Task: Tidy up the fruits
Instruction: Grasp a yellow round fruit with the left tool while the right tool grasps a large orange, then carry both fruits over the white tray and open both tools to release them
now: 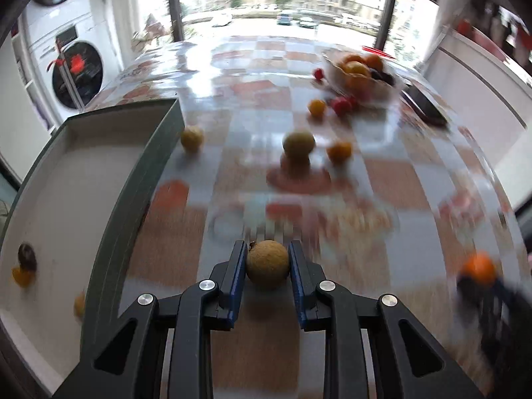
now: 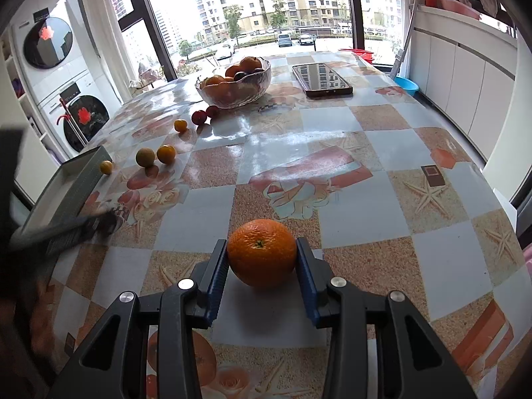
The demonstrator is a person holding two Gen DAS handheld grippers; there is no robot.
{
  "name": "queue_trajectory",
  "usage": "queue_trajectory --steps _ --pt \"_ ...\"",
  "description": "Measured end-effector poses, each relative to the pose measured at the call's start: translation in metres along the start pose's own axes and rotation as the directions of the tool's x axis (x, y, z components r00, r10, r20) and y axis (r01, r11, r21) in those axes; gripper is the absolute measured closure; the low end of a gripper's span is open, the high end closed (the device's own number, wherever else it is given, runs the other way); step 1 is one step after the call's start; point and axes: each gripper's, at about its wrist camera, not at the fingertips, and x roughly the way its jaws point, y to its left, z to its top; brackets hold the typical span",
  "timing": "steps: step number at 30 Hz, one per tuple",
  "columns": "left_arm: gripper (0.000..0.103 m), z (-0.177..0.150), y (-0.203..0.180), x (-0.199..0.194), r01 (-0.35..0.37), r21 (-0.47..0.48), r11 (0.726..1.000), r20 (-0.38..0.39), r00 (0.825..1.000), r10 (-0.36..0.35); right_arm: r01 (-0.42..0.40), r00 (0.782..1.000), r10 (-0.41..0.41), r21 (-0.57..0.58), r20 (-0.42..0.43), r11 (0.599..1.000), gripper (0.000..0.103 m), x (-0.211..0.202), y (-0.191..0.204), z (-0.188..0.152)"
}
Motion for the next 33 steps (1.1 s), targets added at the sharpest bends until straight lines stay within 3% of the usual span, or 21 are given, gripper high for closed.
queue_trajectory --steps 8,12,22,28,33 --pt "0.077 -0.051 -0.005 -0.033 0.009 0.107 0.994 0.051 0.999 -0.014 0.040 0.999 -0.041 -0.036 -0.006 0.999 0.060 0.002 0.006 0.000" --pt "0.077 -0.052 0.002 -0.040 0.047 0.087 0.995 0.027 0.998 -0.050 0.041 0.998 -0.043 -0.044 -0.037 0.998 0.060 0.000 0.006 0.000" --pt "0.077 -0.039 0.040 -0.087 0.065 0.026 0.998 0.157 0.985 -0.068 0.004 0.992 -0.004 0.004 -0.129 1.000 0.060 -0.012 0.011 -0.007" --pt "0.077 -0.030 0.095 -0.091 -0.011 -0.061 0.998 0.179 0.984 0.022 -0.072 0.982 0.055 -0.089 -0.182 0.993 0.060 -0.004 0.065 -0.006" --pt "0.076 -0.030 0.146 -0.085 -0.068 -0.178 0.982 0.169 0.981 0.099 -0.179 0.967 0.137 -0.195 -0.213 0.964 0.060 0.001 0.133 0.004"
